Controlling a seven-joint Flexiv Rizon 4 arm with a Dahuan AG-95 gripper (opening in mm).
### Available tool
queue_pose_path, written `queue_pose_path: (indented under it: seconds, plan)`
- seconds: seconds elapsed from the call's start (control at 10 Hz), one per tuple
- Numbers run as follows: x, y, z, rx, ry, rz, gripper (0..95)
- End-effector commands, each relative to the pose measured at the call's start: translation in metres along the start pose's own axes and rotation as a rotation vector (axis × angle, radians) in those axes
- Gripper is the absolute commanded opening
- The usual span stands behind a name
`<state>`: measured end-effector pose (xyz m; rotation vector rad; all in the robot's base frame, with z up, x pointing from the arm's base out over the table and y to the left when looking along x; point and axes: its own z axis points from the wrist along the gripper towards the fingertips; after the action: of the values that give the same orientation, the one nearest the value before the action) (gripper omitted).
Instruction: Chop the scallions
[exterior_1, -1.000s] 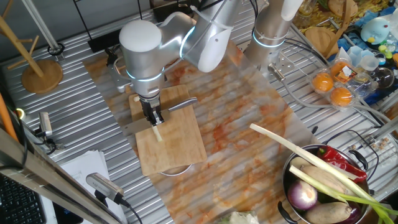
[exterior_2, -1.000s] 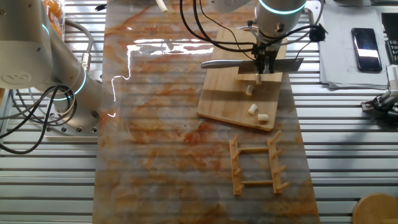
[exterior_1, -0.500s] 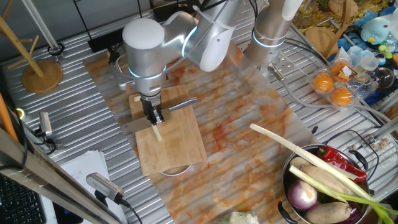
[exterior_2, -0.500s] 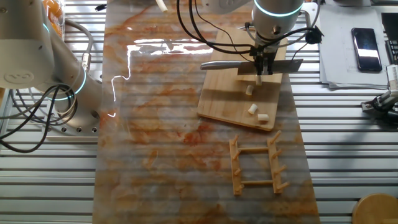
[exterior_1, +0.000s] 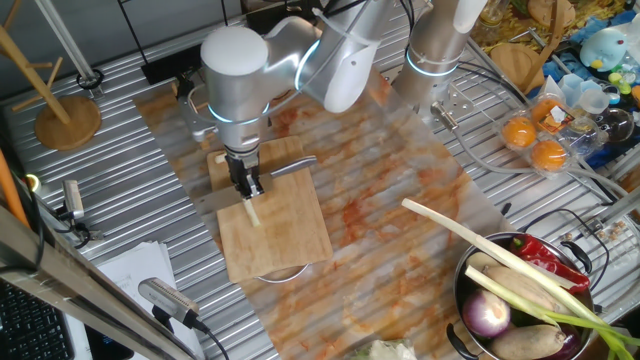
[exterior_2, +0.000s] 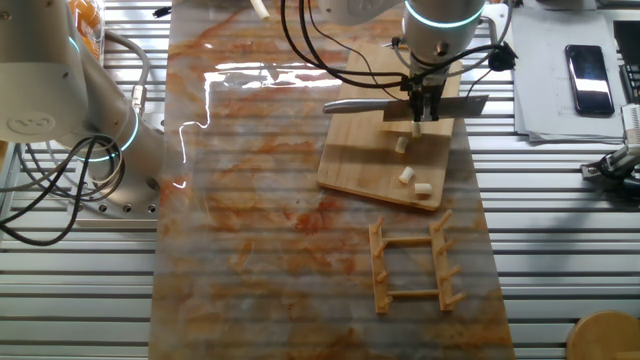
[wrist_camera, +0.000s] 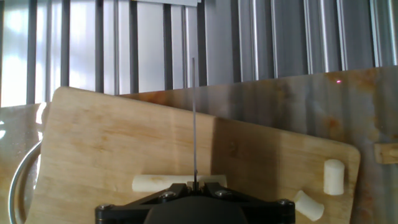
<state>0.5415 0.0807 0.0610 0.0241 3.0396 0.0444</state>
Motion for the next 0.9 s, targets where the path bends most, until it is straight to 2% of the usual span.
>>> queue_pose_path:
  seconds: [0.1, 0.6, 0.9]
  plan:
    - [-0.001, 0.0, 0.001, -0.001, 0.003, -0.003, 0.0]
    - [-0.004, -0.003, 0.008, -0.005, 0.01, 0.003, 0.0]
    - [-0.005, -0.005, 0.011, -0.021, 0.036, 0.004, 0.0]
